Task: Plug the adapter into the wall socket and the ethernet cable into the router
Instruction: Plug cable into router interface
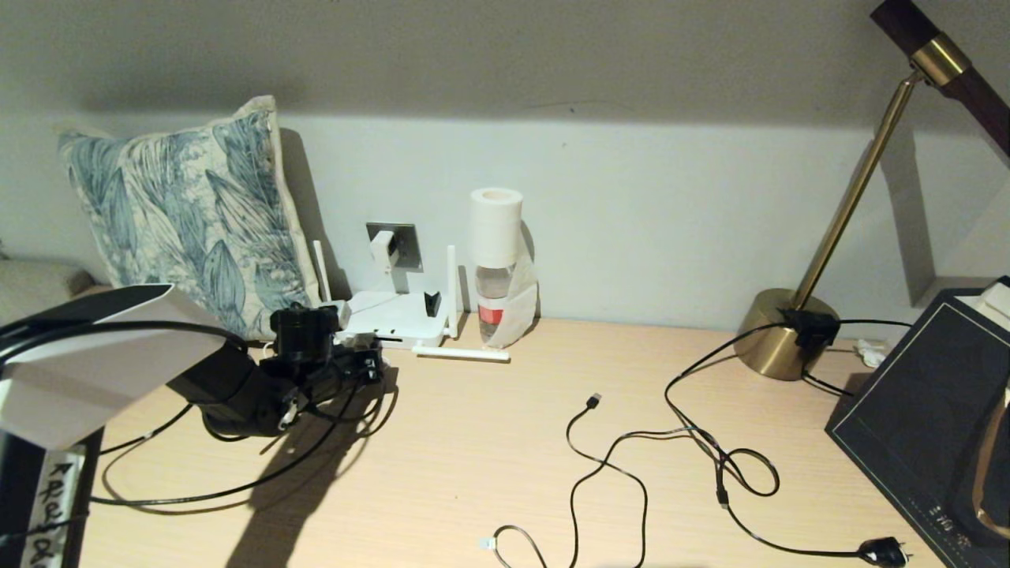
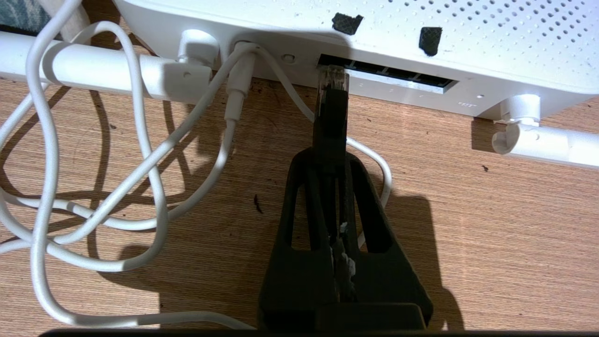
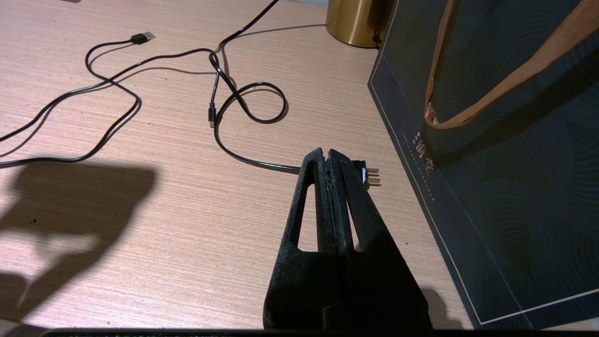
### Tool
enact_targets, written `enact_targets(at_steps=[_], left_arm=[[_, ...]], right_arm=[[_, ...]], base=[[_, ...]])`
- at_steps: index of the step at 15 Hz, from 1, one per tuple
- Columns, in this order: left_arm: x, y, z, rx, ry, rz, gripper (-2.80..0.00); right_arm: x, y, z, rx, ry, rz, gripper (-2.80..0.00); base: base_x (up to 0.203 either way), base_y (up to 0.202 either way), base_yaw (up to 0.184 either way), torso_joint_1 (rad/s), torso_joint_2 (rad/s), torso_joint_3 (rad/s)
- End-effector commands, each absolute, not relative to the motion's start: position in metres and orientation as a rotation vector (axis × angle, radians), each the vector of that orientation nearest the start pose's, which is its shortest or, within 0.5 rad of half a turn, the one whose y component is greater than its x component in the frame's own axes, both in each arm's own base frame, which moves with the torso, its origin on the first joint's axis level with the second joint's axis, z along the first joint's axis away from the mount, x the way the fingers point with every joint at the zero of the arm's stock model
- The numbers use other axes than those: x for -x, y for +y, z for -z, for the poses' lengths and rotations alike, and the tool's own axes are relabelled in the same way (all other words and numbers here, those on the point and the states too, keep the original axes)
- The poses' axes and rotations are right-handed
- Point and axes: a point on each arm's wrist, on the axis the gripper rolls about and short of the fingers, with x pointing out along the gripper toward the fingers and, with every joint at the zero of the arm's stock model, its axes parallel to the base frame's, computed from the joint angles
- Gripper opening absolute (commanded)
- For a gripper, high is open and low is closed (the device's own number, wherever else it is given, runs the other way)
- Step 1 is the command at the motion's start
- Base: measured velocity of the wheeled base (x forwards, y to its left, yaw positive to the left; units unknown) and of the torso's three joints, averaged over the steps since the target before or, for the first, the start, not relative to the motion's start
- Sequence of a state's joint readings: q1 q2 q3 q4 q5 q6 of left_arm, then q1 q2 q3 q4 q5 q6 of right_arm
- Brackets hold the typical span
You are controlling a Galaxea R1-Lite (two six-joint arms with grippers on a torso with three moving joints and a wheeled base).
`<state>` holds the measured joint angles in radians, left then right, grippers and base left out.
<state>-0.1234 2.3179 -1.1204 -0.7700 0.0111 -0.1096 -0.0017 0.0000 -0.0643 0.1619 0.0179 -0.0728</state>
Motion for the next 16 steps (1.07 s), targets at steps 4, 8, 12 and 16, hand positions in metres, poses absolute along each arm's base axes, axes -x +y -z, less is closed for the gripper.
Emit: enact_targets(at_steps=[4, 8, 12, 16], left_arm=[[-0.4272, -0.0551, -0.0433, 0.079, 0.425, 0.090, -2.80], [-0.4262, -0.0562, -0.0458, 0.078, 0.421, 0.090, -2.80], [-0.4254, -0.0561, -0.0477, 0.078, 0.417, 0.091, -2.80], [-0.4248, -0.0557, -0.0469, 0.078, 0.421, 0.090, -2.80]], right_arm=[[0.0284, 0.0005, -0.0766, 0.073, 0.098, -0.020, -2.80], [0.0284, 0.0005, -0.0766, 0.073, 0.099, -0.021, -2.80], [0.0284, 0.0005, -0.0766, 0.073, 0.099, -0.021, -2.80], [0.0284, 0.0005, -0.0767, 0.073, 0.098, -0.020, -2.80]], base=[[0.000, 0.000, 0.000, 0.000, 0.00, 0.000], [0.000, 0.000, 0.000, 0.000, 0.00, 0.000], [0.000, 0.000, 0.000, 0.000, 0.00, 0.000], [0.000, 0.000, 0.000, 0.000, 0.00, 0.000]])
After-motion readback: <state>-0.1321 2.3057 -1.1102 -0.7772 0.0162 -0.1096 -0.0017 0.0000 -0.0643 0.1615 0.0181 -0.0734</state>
